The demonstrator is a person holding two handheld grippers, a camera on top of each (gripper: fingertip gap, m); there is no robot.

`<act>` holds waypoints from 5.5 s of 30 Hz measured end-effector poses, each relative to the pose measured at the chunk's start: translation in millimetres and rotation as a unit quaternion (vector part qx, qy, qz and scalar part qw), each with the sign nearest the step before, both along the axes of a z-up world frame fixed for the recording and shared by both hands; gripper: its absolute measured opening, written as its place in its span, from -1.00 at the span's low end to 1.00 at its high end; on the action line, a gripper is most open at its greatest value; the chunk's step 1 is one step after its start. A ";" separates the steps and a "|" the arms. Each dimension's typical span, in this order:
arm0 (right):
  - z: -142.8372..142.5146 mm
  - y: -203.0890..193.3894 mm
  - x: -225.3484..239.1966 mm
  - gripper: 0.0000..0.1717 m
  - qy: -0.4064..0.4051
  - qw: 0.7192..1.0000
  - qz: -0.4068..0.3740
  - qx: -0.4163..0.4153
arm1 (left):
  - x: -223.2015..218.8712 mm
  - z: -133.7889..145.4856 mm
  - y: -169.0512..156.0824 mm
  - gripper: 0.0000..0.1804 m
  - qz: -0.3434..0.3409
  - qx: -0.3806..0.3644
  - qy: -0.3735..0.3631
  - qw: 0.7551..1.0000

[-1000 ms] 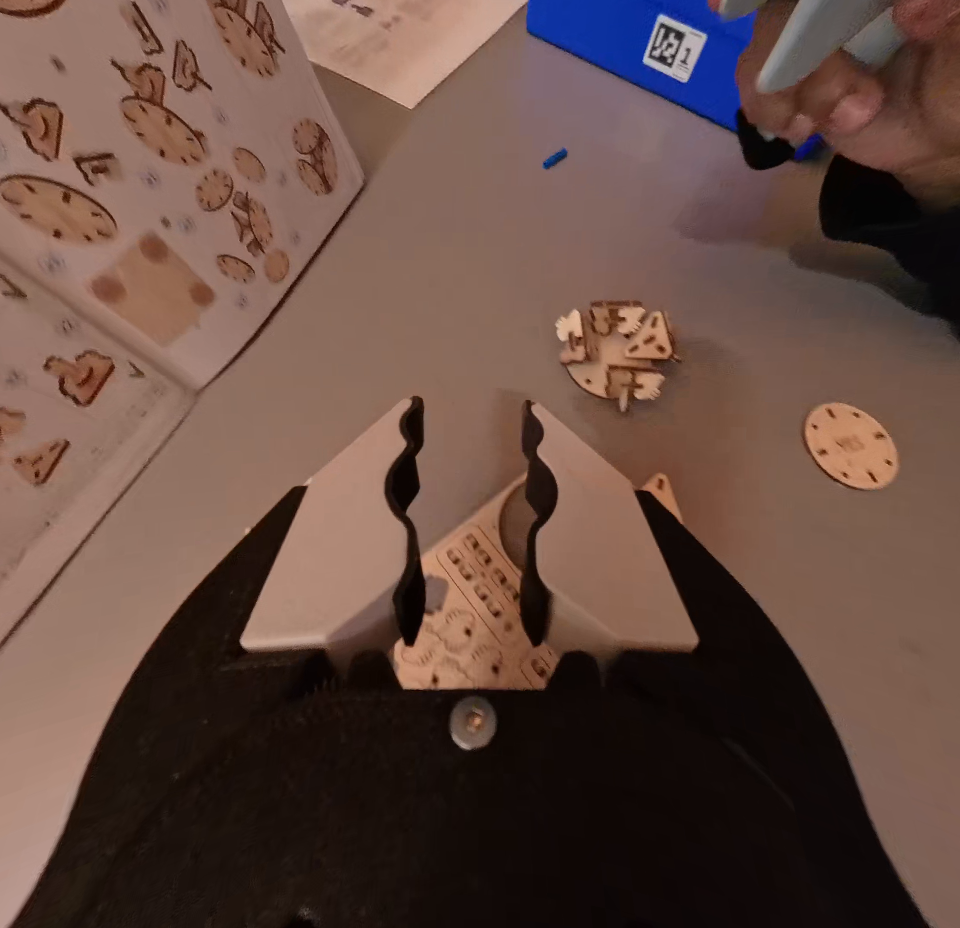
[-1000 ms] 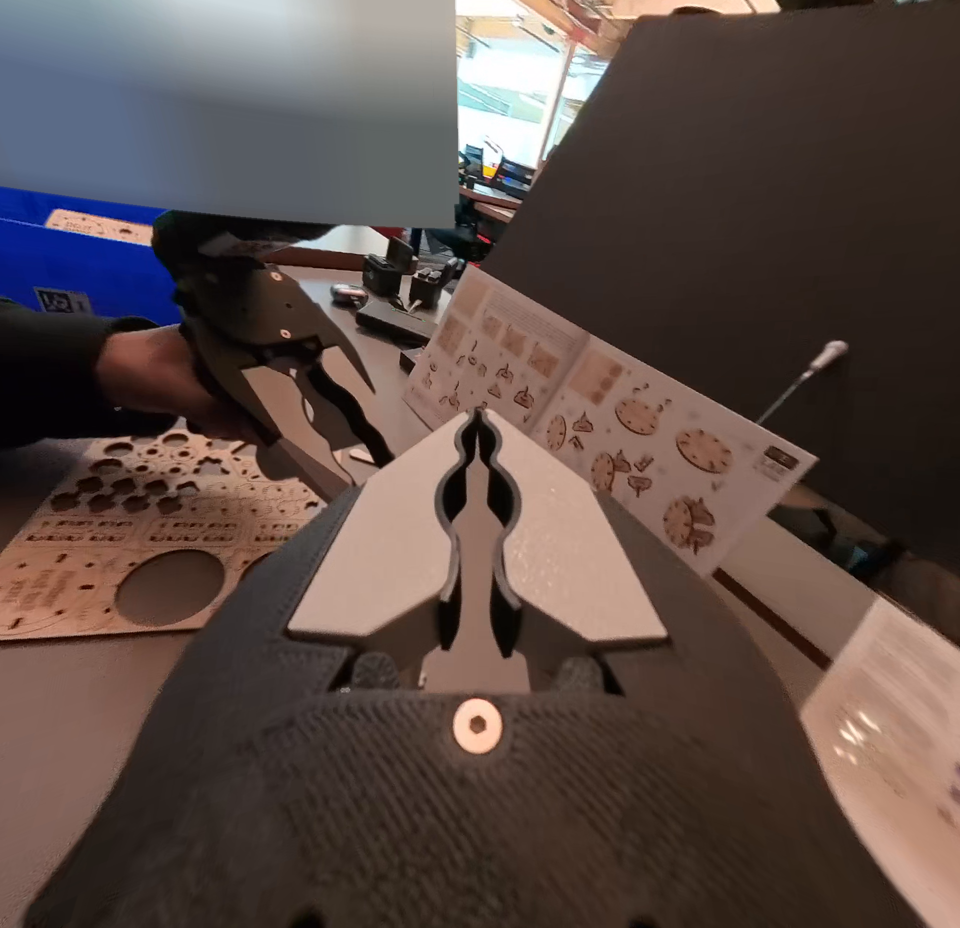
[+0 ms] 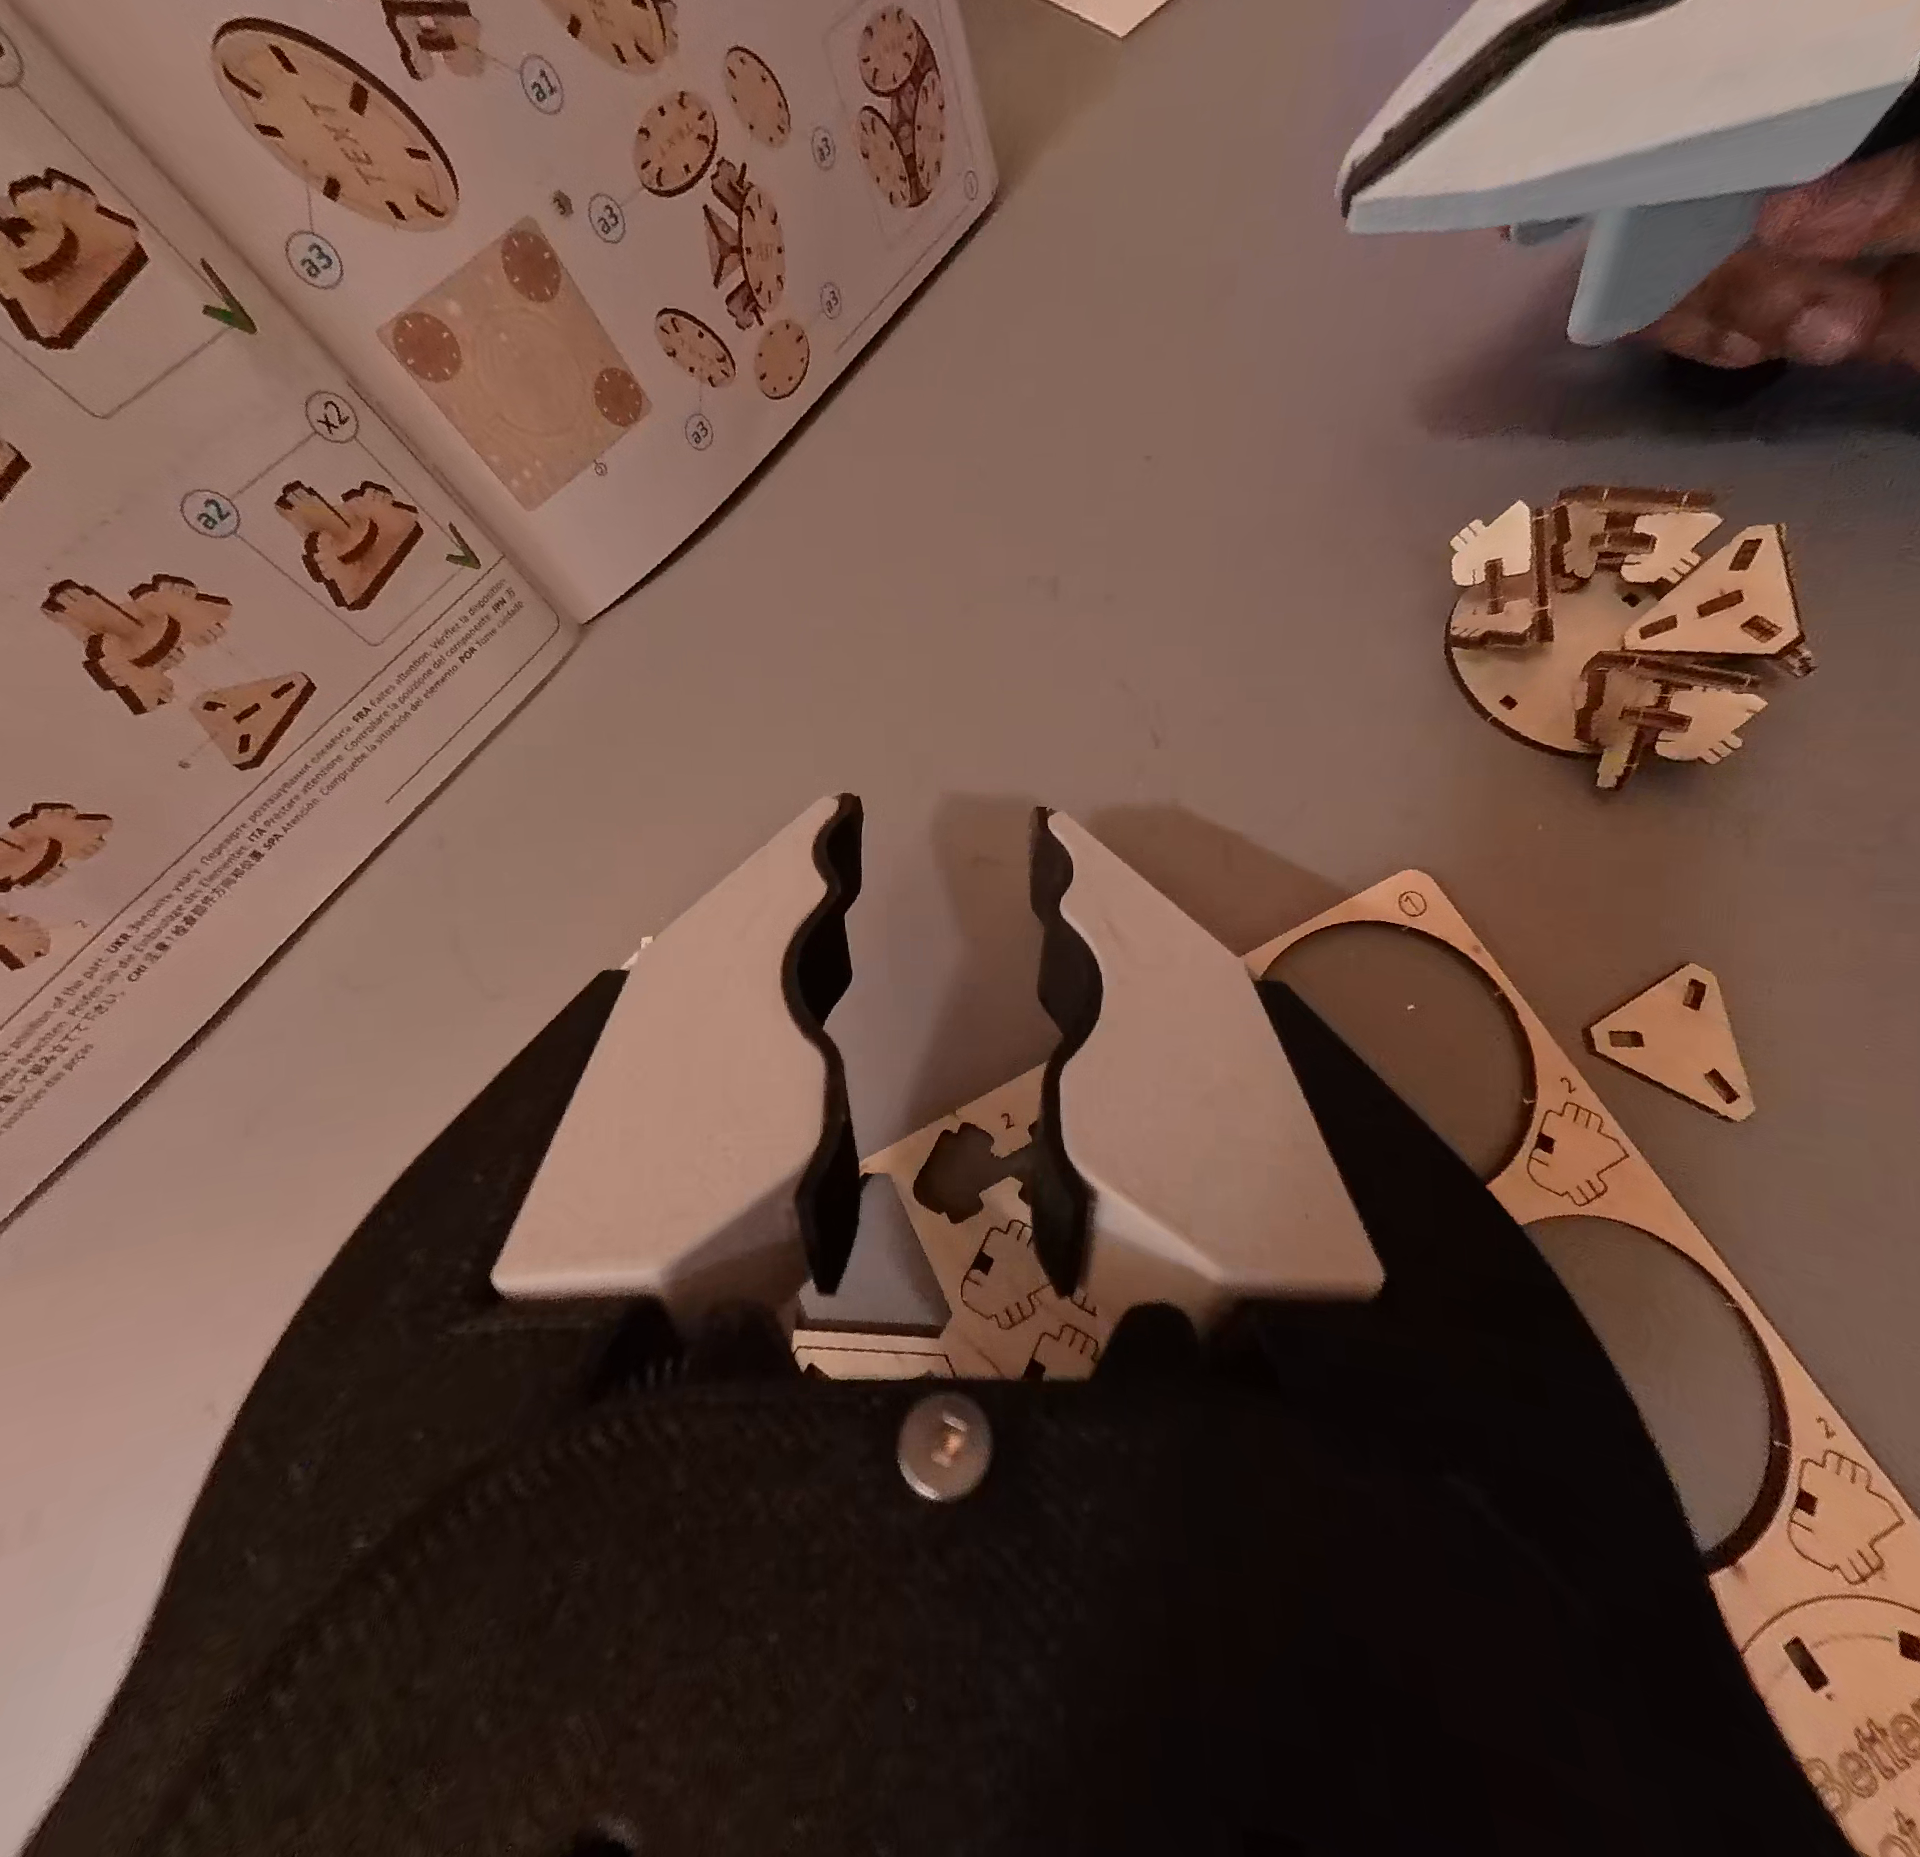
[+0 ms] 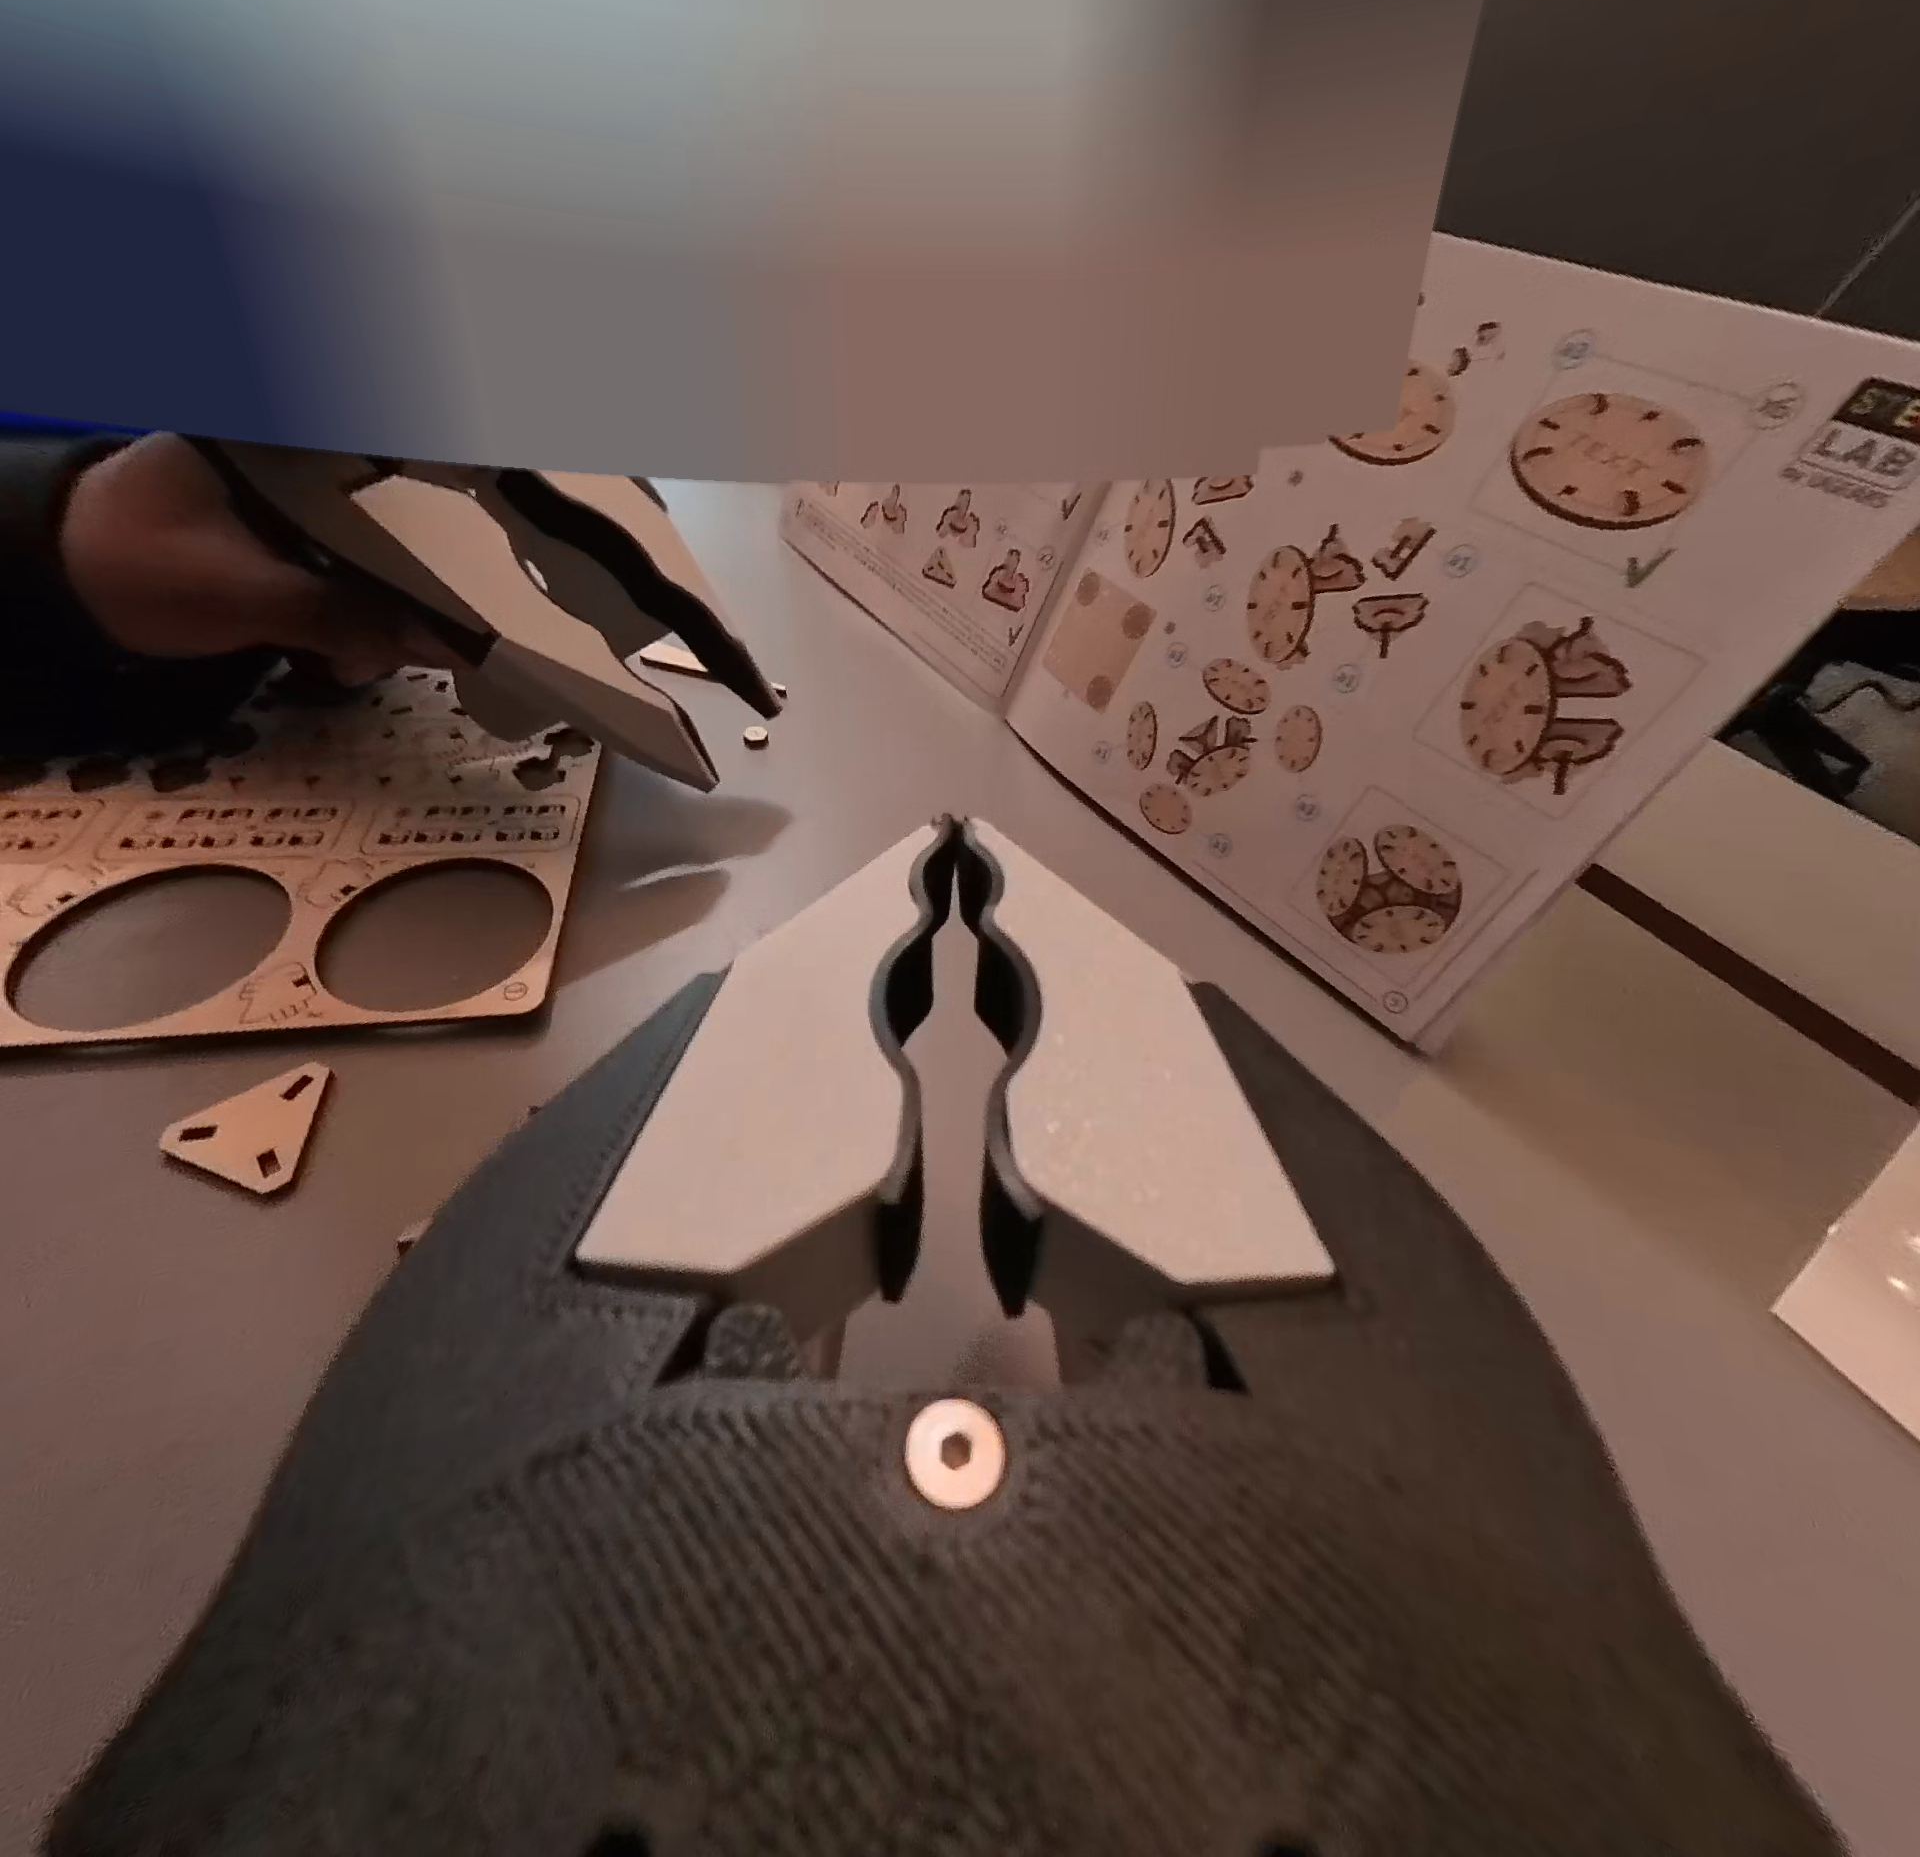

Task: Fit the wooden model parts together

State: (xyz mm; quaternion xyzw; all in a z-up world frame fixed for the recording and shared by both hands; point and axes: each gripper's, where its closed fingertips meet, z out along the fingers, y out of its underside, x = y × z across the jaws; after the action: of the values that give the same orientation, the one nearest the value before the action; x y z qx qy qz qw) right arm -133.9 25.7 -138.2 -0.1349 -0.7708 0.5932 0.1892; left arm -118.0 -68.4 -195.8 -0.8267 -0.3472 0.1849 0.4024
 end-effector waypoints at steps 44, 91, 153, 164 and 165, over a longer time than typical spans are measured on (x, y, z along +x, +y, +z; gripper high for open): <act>13.7 47.1 -38.2 -1.00 -0.042 0.993 -0.074 -0.080 | -55.7 124.3 58.6 -1.00 -0.002 -0.407 0.207 0.890; -31.7 16.7 -29.0 -0.95 -0.086 0.990 -0.088 0.073 | -33.6 18.8 -3.2 -1.00 0.010 -0.012 0.108 0.994; -49.7 -14.8 -21.9 -1.00 -0.108 0.985 0.027 0.129 | -29.0 6.9 -0.9 -1.00 -0.007 -0.038 0.083 0.996; -52.6 -15.6 -21.2 -1.00 -0.108 0.984 0.028 0.139 | -27.4 4.0 1.2 -1.00 -0.013 -0.059 0.091 0.994; -53.3 -15.9 -20.9 -1.00 -0.107 0.984 0.028 0.141 | -27.5 4.4 0.8 -1.00 -0.013 -0.056 0.090 0.994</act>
State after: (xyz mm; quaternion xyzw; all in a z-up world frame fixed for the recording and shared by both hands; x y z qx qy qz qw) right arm -154.8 9.8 -191.5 -0.1476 -0.8663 0.4654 0.1058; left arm -145.5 -67.5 -191.4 -0.8322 -0.2883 0.2725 0.3875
